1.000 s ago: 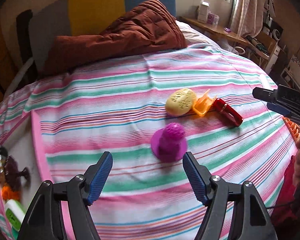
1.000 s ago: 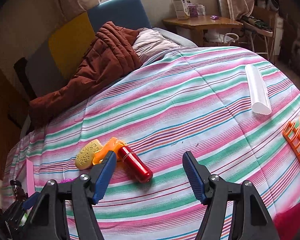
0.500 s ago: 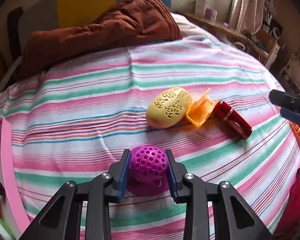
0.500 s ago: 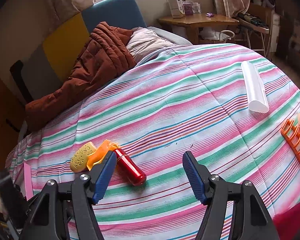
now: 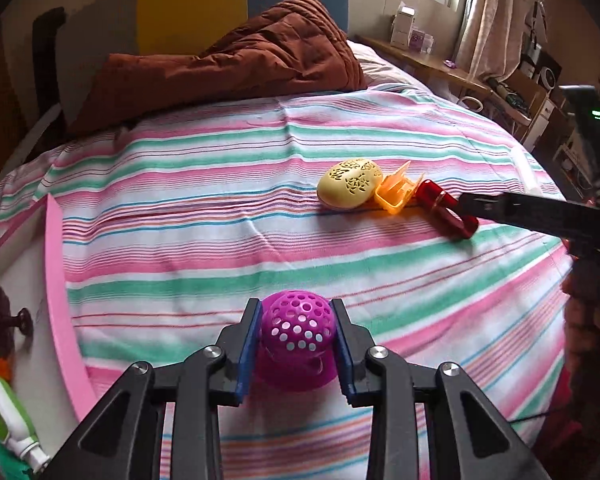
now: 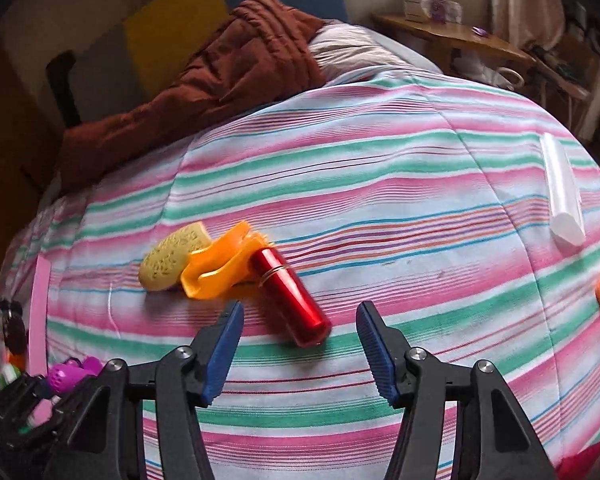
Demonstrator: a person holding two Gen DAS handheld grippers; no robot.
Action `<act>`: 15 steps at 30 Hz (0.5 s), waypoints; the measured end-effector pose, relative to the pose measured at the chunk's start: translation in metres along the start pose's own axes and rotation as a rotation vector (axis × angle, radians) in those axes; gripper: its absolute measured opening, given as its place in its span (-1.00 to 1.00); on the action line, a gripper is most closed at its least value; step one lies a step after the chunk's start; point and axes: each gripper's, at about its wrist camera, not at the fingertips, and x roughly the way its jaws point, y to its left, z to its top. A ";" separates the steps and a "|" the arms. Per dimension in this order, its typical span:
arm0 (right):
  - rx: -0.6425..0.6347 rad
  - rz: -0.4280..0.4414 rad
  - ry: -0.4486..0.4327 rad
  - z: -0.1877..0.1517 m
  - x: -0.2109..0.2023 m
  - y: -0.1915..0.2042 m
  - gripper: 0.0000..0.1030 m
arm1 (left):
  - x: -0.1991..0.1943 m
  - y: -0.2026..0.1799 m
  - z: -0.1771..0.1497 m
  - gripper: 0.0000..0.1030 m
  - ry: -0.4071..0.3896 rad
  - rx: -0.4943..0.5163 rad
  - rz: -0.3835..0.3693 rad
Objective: Organize rigid objects
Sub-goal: 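Close the left gripper on the purple suction cup while the right gripper closes on the red lipstick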
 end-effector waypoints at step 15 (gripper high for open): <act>-0.281 -0.058 0.167 -0.008 0.033 0.043 -0.53 | -0.059 0.030 -0.007 -0.36 -0.105 -0.045 0.057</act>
